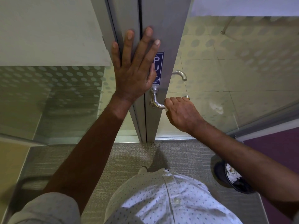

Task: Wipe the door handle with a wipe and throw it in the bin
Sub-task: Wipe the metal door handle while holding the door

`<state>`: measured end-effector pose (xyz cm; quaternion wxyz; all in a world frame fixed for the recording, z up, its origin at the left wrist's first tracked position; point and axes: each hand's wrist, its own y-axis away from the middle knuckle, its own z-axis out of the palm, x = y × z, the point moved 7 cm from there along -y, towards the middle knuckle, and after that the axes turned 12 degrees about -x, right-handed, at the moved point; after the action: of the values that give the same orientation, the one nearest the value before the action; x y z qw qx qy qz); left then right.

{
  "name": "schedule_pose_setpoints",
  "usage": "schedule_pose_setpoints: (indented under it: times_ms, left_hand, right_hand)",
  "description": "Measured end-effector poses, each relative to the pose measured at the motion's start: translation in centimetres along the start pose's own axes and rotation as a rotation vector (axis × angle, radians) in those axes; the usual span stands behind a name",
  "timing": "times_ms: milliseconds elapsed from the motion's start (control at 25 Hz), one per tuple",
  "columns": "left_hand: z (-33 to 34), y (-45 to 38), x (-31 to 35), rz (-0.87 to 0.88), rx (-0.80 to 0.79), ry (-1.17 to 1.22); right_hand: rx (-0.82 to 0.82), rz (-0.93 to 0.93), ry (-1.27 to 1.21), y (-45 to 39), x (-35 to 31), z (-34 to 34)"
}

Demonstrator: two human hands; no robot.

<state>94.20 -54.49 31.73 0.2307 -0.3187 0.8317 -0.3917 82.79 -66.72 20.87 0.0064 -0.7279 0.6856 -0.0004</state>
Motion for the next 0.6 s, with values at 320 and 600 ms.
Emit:
schedule_pose_setpoints:
  times_ms: [320, 600]
  left_hand:
    - [0.2, -0.1, -0.3, -0.052, -0.011, 0.005]
    - [0.2, 0.1, -0.4, -0.073, 0.001, -0.019]
  right_hand:
    - [0.156, -0.061, 0.18, 2.6, 1.9, 2.2]
    - [0.024, -0.239, 0.124, 1.4, 2.7, 1.2]
